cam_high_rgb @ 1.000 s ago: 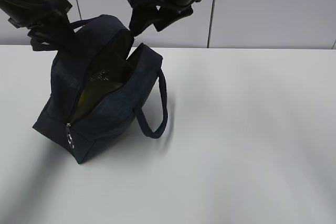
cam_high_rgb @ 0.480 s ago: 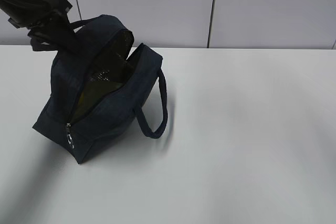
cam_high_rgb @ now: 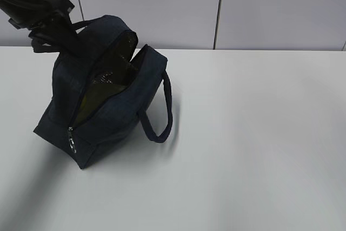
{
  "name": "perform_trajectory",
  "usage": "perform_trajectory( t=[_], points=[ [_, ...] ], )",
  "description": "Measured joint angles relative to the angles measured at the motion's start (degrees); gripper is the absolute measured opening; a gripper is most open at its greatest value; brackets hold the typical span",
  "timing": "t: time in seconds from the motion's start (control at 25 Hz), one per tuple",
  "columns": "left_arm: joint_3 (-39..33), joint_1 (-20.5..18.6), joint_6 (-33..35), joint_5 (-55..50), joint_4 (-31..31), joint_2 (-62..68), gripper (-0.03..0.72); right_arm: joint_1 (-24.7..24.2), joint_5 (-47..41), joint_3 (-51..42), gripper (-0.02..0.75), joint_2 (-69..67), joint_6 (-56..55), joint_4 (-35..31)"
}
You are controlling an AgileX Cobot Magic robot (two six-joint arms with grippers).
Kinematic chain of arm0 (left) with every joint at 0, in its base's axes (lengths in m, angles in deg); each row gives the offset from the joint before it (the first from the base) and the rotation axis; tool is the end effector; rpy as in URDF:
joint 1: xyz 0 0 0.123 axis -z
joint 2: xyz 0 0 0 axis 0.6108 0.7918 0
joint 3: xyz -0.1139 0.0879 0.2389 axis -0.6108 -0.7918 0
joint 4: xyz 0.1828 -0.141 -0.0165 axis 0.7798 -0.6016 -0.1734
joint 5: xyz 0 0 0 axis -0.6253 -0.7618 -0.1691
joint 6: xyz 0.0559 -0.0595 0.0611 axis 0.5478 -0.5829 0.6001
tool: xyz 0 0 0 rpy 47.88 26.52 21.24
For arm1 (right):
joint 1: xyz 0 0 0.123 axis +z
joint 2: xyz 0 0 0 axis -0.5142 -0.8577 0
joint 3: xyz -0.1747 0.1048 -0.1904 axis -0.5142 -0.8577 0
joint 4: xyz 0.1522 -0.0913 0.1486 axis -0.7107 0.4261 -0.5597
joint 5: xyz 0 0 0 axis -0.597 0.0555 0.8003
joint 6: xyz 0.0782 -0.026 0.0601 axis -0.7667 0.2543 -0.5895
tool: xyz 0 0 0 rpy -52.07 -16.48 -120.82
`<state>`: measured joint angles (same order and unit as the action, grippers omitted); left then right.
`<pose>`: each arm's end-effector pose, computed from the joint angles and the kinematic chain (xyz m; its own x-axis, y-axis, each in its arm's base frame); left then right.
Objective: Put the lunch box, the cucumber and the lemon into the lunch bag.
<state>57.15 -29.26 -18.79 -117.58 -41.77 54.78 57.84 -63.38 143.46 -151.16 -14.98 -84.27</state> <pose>0.3560 -0.1036 0.2861 -0.8697 0.3261 -0.3706 0.4672 0.7861 -0.4046 0.3268 0.1806 0.4669 -0.3158 -0.3093 -0.8970 -0.5996 0.7977 -0.0640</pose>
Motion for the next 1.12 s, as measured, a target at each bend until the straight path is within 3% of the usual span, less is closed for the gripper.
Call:
perform_trajectory(
  t=[0.36, 0.56, 0.76, 0.92, 1.12],
  points=[
    [0.00, 0.00, 0.00, 0.00, 0.00, 0.00, -0.003, 0.00, -0.88, -4.25, 0.442, 13.94, 0.00, 3.45],
    [0.00, 0.00, 0.00, 0.00, -0.08, 0.00, -0.003, 0.00, 1.12, -18.88, 0.442, 25.16, -0.77, 4.37],
    [0.00, 0.00, 0.00, 0.00, -0.89, 0.00, -0.003, 0.00, 10.55, -39.76, 0.442, 36.99, -4.92, 3.88],
    [0.00, 0.00, 0.00, 0.00, -0.98, 0.00, -0.003, 0.00, 19.66, -54.63, 0.442, 44.22, -6.77, -2.12],
    [0.00, 0.00, 0.00, 0.00, -0.98, 0.00, -0.003, 0.00, 25.77, -68.12, 0.442, 46.98, -6.76, -15.40]
  ],
)
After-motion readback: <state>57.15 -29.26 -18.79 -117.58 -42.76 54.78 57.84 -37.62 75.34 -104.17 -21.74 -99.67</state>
